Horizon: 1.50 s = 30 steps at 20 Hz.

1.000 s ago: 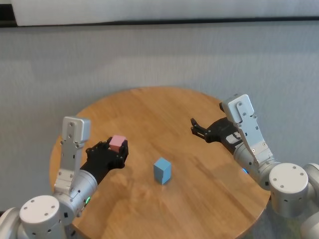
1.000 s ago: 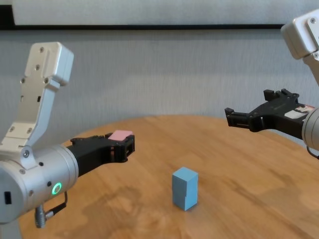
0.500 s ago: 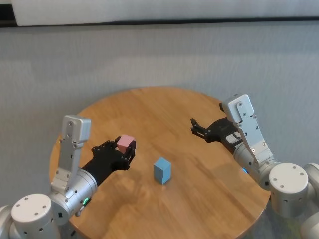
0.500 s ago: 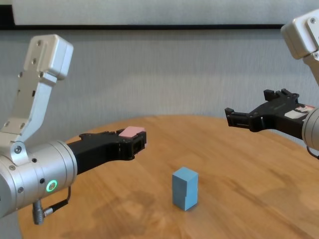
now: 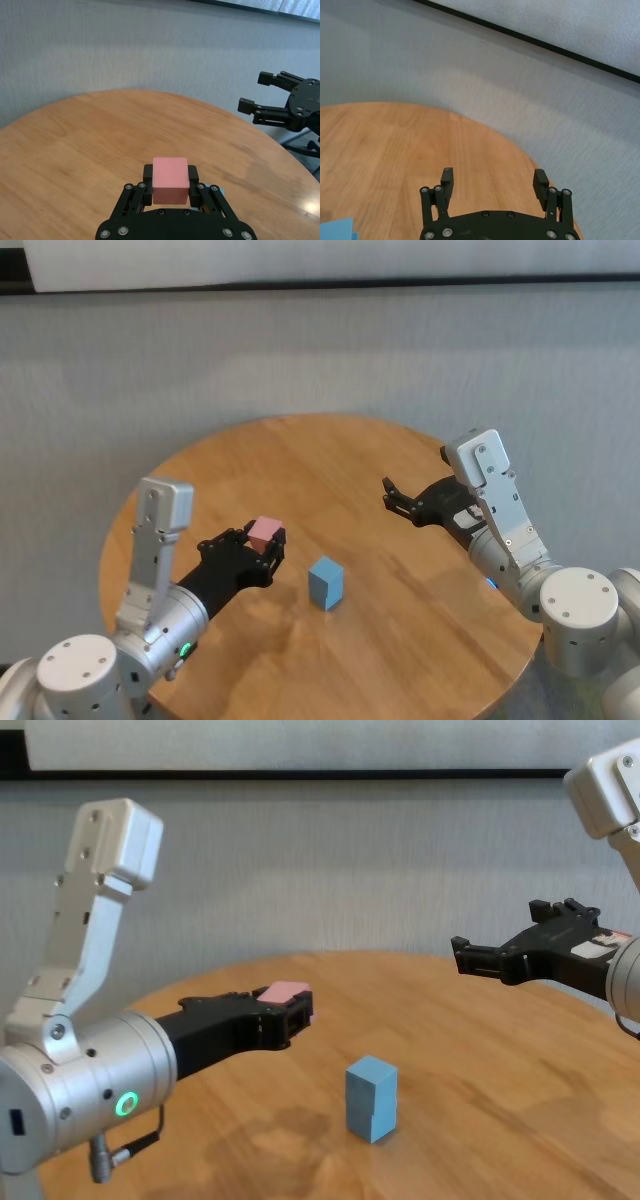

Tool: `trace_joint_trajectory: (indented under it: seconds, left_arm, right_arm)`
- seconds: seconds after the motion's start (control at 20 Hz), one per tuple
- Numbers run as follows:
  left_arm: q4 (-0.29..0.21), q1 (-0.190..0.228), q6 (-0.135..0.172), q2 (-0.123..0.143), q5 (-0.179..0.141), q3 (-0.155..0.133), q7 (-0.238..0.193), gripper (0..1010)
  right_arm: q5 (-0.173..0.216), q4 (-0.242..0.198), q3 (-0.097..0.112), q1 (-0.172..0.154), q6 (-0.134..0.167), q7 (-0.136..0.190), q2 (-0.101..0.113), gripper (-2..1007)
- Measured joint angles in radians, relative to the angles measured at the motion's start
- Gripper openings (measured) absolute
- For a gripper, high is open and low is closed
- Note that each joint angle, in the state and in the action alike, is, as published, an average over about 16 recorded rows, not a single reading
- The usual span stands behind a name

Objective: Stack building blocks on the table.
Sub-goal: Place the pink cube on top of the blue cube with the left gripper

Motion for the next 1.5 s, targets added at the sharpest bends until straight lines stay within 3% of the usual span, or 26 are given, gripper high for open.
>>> trace_joint_trajectory:
  seconds: [0.55, 1.5]
  left_arm:
    - [0.047, -0.041, -0.011, -0.001, 0.001, 0.055, 0.001, 406]
    - [0.064, -0.077, -0.023, 0.06, -0.019, 0.154, -0.08, 406]
  right_arm:
    - [0.0, 0.0, 0.0, 0.0, 0.0, 0.0, 0.0, 1005]
    - [0.0, 0.0, 0.0, 0.0, 0.0, 0.0, 0.0, 1005]
